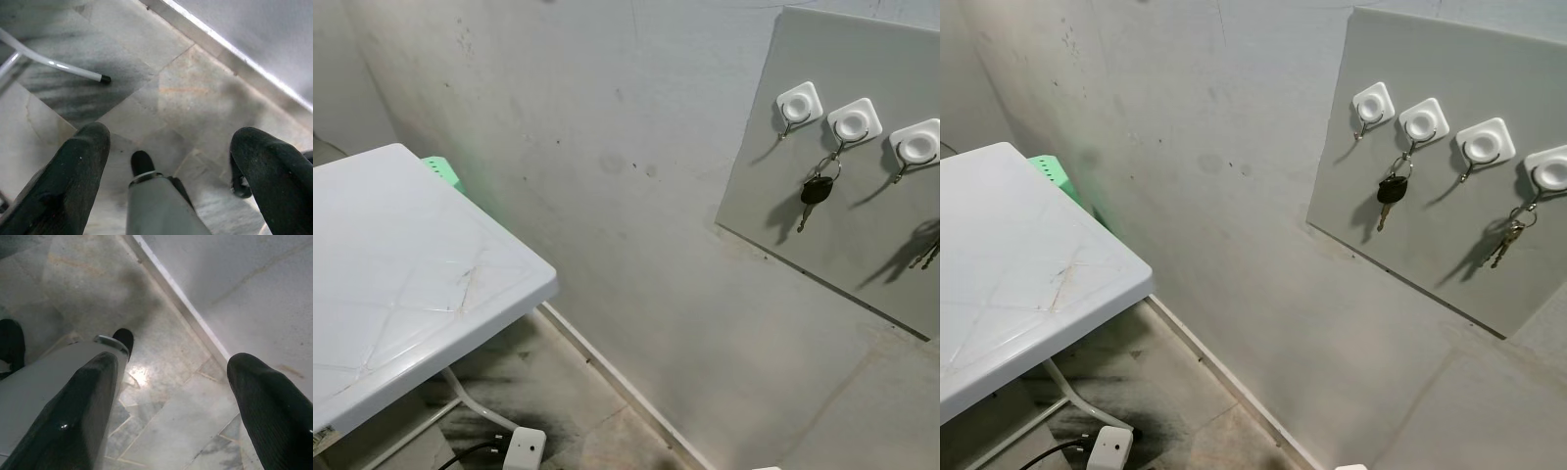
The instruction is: Hang keys on a hook
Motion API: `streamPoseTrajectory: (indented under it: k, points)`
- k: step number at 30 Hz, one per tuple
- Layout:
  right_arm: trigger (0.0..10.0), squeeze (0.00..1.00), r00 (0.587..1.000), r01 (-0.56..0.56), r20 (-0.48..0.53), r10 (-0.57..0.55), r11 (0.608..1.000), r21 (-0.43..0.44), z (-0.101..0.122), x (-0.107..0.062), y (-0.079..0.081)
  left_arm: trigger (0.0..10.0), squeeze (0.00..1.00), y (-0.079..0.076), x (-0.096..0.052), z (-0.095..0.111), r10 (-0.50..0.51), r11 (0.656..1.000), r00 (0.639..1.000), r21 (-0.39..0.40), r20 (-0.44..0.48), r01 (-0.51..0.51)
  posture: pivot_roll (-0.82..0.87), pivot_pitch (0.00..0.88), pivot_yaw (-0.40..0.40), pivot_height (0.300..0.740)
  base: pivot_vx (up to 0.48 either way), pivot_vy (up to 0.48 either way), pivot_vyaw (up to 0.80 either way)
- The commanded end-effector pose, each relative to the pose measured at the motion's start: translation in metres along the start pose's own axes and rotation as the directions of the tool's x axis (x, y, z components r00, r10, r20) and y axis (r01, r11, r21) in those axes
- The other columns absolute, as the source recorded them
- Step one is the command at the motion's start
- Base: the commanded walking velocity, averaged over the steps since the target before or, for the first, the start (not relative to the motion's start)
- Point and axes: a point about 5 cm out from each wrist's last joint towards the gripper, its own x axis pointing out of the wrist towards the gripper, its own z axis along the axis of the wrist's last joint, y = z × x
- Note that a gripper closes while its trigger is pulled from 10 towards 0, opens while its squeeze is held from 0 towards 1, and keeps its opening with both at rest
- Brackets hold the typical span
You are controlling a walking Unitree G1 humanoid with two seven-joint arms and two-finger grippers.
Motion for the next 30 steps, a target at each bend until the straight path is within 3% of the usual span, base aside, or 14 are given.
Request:
streamPoseTrajectory:
  k: [1, 4, 13, 24, 30]
  points:
    - [10.0, 0.0, 1.0, 0.013, -0.003, -0.013, 1.0, -0.011, 0.0014, 0.0005, -0.0005, 10.0, 0.0, 0.0027, 0.0003, 0.0023, 0.0, 1.0, 1.0, -0.021, 0.006, 0.001, 0.01, 0.0, -0.01, 0.74, 0.0, 0.0, 0.0]
    - [10.0, 0.0, 1.0, 0.011, -0.002, -0.011, 1.0, 0.001, 0.001, 0.0004, 0.0003, 10.0, 0.0, 0.0019, 0.0004, 0.0022, -0.013, 0.999, 1.0, -0.05, 0.006, 0.013, 0.01, 0.0, -0.001, 0.74, 0.0, 0.0, 0.0]
    - [10.0, 0.0, 1.0, -0.001, 0.004, 0.001, 1.0, -0.014, 0.0016, 0.0006, 0.0042, 10.0, 0.0, -0.0004, 0.0018, 0.0066, -0.027, 1.0, 1.0, 0.014, 0.008, 0.027, 0.0, 0.0, 0.004, 0.74, 0.0, 0.0, 0.0]
    - [10.0, 0.0, 1.0, -0.002, 0.017, 0.001, 0.999, 0.039, 0.004, 0.0011, 0.0073, 10.0, 0.0, 0.0003, 0.0026, 0.0068, -0.027, 1.0, 1.0, -0.003, -0.015, 0.027, -0.01, 0.0, 0.027, 0.74, 0.0, 0.0, 0.0]
    - [10.0, 0.0, 1.0, 0.005, 0.013, -0.005, 1.0, 0.022, 0.004, 0.0011, 0.0057, 10.0, 0.0, -0.0022, 0.0029, 0.0068, -0.035, 0.999, 0.999, -0.016, -0.015, 0.035, -0.01, 0.0, 0.016, 0.74, 0.0, 0.0, 0.0]
